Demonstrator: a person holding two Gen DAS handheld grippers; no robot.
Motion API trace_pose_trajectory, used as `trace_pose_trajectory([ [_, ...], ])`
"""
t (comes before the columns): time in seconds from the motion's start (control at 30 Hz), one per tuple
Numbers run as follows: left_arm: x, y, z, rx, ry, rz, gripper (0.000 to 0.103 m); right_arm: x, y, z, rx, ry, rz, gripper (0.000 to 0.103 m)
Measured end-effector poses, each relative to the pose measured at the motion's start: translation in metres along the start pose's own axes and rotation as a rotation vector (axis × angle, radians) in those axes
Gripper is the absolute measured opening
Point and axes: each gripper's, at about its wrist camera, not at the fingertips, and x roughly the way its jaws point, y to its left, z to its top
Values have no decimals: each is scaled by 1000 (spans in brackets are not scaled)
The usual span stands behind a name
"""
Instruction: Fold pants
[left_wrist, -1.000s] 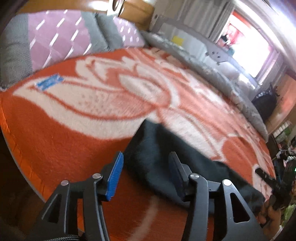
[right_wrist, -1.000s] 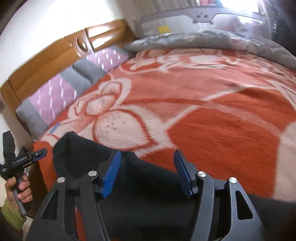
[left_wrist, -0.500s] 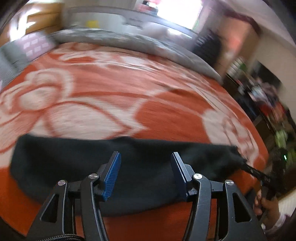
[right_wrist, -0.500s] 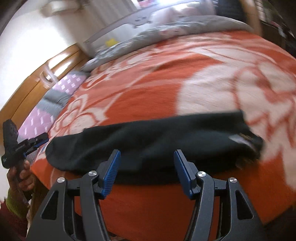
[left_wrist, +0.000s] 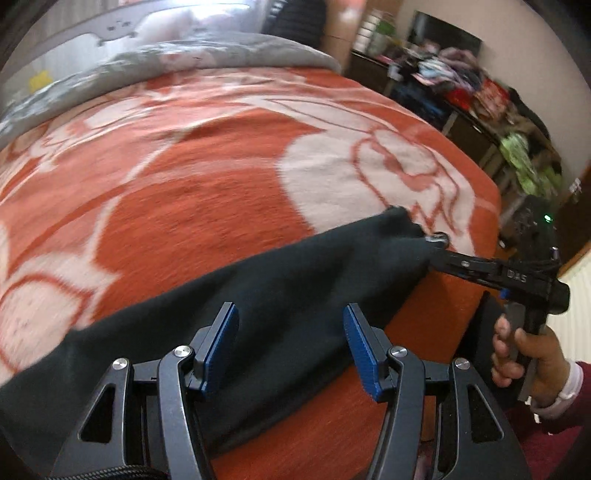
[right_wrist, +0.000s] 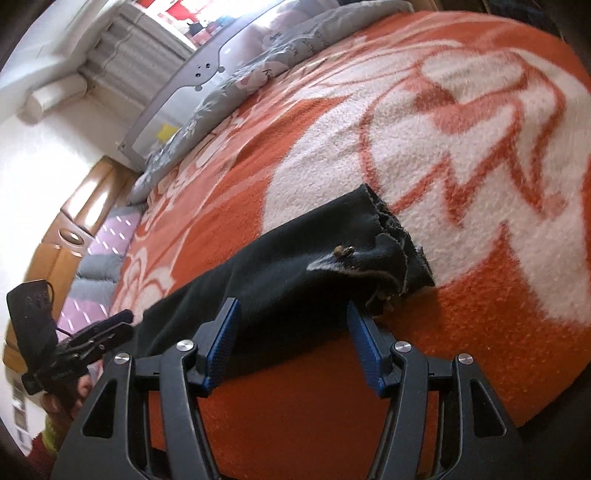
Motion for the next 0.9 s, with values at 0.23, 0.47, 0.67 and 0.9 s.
trace_pose_trajectory([
  [0.23,46,-69,9,263,82,0,60,-5,-22,9,100,-35,32,61],
  [0.47,89,-79,-8,375,191,125,38,-2,-30,13,122,-36,35,59],
  [0.67,90,-79,-8,412,201,115,5,6,-30,15,99,-21,18,11],
  [0.9,74,-85,-2,363,208,18,7,-16,-24,29,6,-45,-3,9],
])
